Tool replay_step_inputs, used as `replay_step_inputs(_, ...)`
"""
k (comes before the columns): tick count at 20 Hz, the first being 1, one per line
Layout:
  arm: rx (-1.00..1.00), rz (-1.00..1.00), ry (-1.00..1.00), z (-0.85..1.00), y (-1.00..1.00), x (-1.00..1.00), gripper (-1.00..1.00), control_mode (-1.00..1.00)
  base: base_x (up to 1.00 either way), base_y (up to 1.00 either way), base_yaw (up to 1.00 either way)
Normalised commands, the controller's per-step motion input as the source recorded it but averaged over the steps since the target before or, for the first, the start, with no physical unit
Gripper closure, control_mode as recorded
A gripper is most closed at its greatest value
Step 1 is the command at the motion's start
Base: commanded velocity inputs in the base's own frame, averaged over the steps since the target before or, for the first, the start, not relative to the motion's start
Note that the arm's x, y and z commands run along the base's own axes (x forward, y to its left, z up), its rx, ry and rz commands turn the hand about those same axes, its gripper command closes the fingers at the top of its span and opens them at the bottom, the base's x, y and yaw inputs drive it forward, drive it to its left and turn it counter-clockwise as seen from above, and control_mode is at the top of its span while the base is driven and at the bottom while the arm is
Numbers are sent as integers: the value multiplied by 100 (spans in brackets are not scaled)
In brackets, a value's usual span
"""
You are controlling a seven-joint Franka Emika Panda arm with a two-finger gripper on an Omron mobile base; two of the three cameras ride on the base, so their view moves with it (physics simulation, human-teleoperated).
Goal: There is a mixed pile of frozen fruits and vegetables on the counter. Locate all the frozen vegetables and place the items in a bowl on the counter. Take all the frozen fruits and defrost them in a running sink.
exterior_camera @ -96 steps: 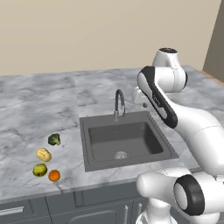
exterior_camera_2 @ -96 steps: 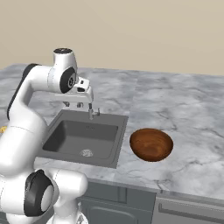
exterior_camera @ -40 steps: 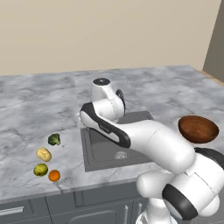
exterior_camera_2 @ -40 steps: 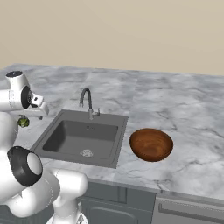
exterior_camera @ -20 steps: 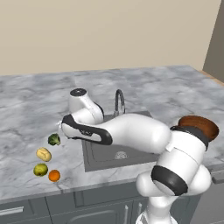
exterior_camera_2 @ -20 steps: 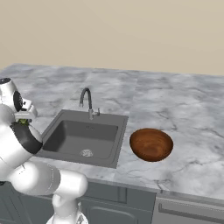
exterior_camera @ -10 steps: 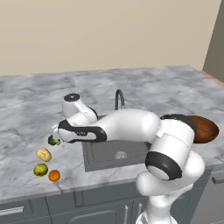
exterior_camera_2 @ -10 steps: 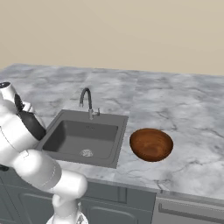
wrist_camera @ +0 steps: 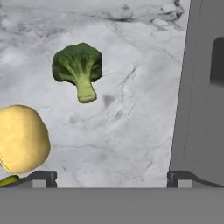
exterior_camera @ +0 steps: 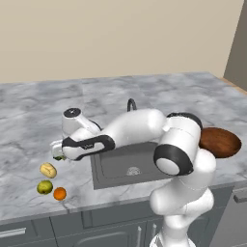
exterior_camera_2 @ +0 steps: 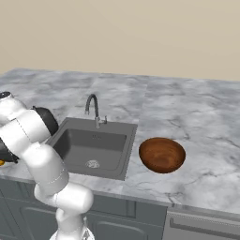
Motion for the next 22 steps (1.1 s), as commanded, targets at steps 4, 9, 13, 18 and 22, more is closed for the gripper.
replay_step_inputs(4, -2, 0, 2, -28, 27, 37, -100, -100, 0, 0, 0)
replay_step_inputs(9, -1, 1, 3, -29, 28, 34, -100, -100, 0, 0, 0)
replay_step_inputs(13, -1, 0, 1, -23, 23, 32, -100, -100, 0, 0, 0)
replay_step_inputs(18, -1, 0, 0, -19, 14, 32, -100, -100, 0, 0, 0)
replay_step_inputs(22, -1, 0, 0, -20, 7, 33, -100, -100, 0, 0, 0)
